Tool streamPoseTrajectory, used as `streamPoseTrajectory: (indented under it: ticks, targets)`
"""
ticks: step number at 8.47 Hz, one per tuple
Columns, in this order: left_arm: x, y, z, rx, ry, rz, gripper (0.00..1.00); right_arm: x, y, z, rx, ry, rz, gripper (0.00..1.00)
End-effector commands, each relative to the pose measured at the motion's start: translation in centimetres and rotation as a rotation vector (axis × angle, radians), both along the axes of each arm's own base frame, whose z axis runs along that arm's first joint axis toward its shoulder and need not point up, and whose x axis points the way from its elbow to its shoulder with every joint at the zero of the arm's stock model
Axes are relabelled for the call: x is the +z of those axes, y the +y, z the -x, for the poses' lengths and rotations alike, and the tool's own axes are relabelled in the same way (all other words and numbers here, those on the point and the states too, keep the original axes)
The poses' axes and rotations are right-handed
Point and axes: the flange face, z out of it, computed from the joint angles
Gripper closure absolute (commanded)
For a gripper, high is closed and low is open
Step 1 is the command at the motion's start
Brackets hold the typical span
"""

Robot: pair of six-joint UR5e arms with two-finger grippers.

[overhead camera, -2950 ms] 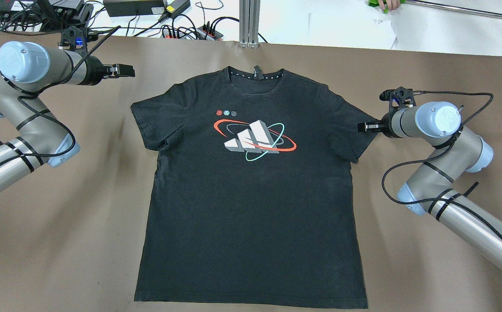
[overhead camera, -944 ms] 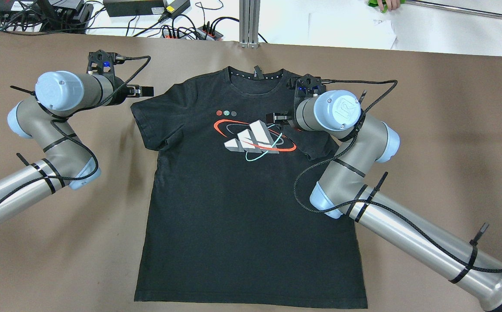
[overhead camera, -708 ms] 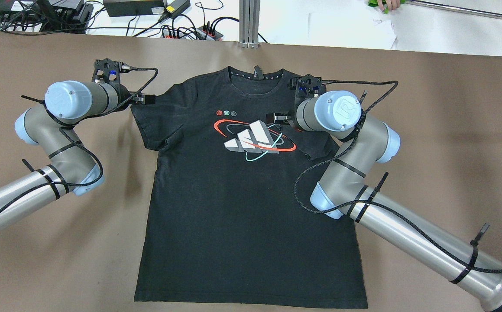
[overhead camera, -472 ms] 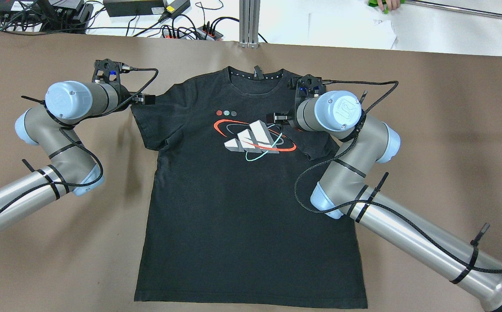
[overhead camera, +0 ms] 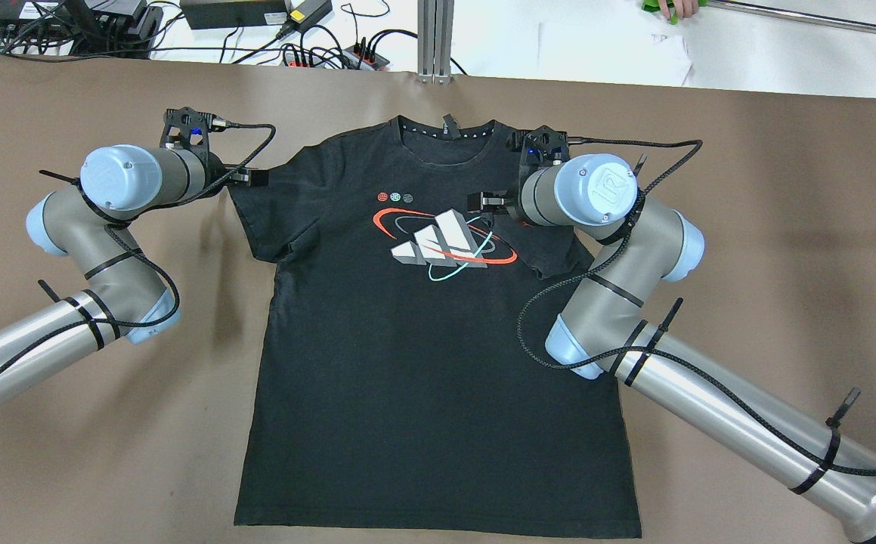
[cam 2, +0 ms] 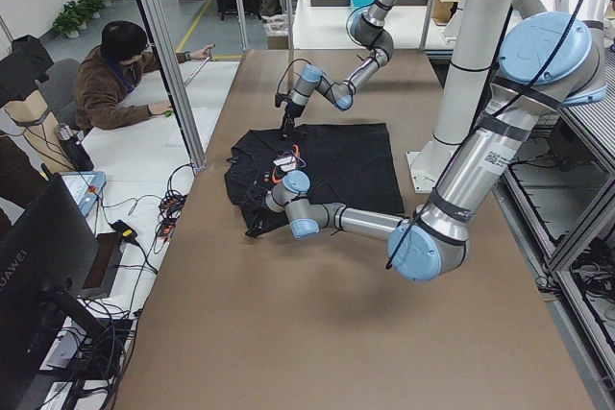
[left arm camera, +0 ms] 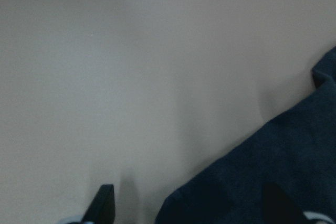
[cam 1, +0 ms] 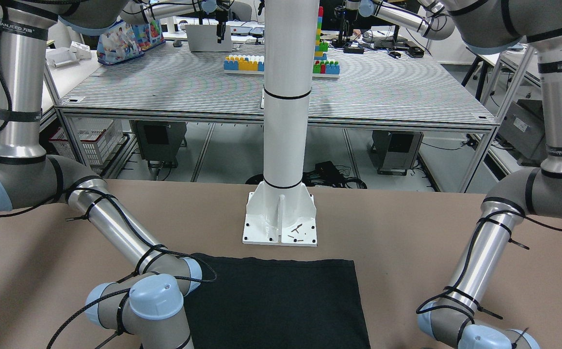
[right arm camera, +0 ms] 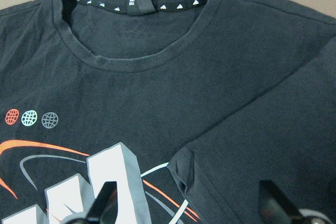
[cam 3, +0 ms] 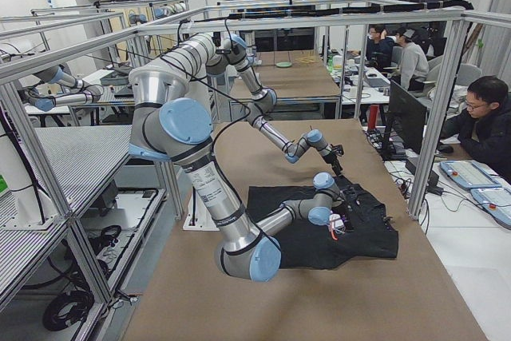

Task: Fold clothes
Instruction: 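Grasp the sleeve nearest the right gripper while the left gripper approaches the other sleeve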

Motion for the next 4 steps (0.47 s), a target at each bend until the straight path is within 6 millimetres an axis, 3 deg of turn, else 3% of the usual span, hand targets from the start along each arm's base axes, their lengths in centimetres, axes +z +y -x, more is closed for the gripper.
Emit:
streamPoseTrajectory:
  ticks: [1,2,4]
  targets:
    - [-0.9,0.4,-1.0,0.002,0.02,0.002,0.74,0.2,0.0,-0.1,0.0,0.004,-0.001,0.06]
    - [-1.1,0.7,-1.5,0.007,0.023,0.001,1.0,0.3,0.0,-0.1,0.0,0.005,0.003,0.06]
    - [-2.7,0.3,-1.8,0.013,0.035,-0.008,1.0,0.4,0.3,-0.3,0.0,0.003,0.001,0.06]
